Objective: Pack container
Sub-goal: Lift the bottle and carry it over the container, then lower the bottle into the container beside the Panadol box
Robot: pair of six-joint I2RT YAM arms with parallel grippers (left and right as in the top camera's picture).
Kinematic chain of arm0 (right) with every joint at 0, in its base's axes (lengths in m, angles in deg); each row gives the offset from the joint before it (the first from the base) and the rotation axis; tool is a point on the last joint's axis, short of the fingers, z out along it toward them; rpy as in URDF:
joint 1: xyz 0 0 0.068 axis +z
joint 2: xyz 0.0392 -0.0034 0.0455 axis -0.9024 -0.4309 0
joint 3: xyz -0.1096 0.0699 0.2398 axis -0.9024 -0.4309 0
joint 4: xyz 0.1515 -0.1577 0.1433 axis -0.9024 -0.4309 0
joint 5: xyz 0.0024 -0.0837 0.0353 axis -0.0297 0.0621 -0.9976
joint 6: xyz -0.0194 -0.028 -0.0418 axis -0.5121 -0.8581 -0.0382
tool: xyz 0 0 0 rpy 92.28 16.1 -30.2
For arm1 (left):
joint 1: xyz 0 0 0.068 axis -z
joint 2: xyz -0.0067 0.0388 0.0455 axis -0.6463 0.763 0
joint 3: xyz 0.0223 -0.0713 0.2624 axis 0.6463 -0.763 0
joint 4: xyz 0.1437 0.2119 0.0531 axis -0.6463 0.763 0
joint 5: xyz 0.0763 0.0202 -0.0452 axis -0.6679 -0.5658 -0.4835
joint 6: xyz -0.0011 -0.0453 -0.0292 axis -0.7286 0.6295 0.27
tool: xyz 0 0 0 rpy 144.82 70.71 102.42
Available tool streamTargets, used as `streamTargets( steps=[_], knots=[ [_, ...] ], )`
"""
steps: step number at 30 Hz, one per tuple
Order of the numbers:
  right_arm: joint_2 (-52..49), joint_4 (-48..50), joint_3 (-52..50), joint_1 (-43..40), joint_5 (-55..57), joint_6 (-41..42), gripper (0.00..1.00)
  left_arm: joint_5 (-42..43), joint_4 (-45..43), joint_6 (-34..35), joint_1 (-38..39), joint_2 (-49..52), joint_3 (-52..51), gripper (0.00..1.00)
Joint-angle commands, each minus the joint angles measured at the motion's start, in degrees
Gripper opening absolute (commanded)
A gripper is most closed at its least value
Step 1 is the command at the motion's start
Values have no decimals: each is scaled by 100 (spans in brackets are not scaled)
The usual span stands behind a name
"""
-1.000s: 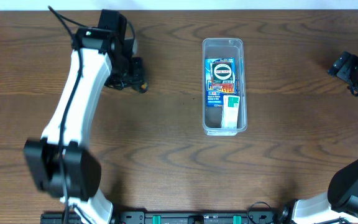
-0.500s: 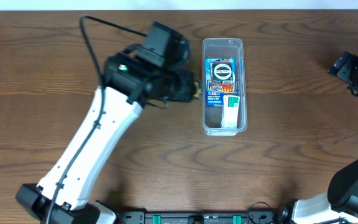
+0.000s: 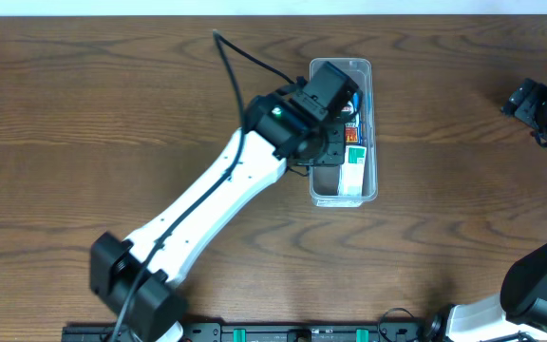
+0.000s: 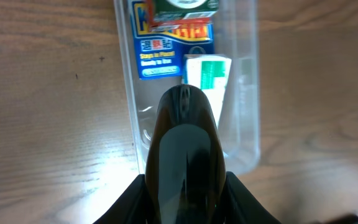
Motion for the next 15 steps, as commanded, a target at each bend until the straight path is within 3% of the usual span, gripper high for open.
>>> streamTargets(
  steps=[1,15],
  knots=[
    [-48,-4,-26,-37,42,-66,99,-269,-105,227,44,291,111,29],
    [-48,-4,-26,-37,42,-66,99,-269,-223,260,103,1215,111,29]
  ],
)
